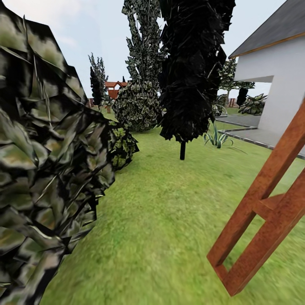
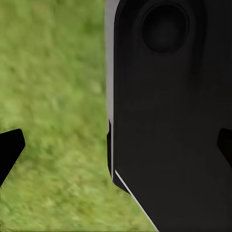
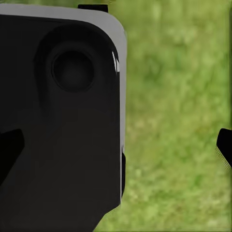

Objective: Take the three Easter eggs out of the wicker basket on the lawn in the garden, then place them on the lawn next to a single tree (choose any tree) so that all three eggs are next to the same tree and none are left in the basket.

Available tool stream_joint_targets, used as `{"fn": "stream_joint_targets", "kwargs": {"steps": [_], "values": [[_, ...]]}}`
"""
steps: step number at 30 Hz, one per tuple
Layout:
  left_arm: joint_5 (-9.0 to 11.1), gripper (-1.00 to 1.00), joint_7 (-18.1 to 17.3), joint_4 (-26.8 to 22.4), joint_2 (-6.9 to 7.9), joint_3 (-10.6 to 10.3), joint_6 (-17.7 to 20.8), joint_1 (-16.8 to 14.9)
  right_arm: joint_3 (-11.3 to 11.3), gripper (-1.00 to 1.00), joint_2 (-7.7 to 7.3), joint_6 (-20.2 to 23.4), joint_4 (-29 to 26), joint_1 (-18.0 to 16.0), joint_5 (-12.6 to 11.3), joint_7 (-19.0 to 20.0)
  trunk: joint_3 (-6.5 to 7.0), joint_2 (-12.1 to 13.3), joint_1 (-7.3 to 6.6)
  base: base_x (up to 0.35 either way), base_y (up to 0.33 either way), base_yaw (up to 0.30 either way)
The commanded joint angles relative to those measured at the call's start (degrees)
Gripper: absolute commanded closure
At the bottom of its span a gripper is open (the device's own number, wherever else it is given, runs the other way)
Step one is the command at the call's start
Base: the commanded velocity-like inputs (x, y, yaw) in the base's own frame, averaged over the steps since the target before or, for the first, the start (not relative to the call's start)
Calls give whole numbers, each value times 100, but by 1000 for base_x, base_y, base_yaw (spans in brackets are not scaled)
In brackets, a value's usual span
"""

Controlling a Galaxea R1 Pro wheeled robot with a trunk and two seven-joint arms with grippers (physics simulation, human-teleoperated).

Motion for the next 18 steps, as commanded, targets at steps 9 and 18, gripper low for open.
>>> {"fn": "stream_joint_targets", "kwargs": {"steps": [9, 18], "values": [[1, -100, 2, -5, 0, 1, -1, 1, 3, -100, 0, 3, 11, -7, -2, -5, -4, -2, 3, 333, 0, 0], [1, -100, 1, -5, 0, 1, -1, 1, 3, -100, 0, 3, 9, -7, -2, -5, -4, -2, 3, 333, 0, 0]]}}
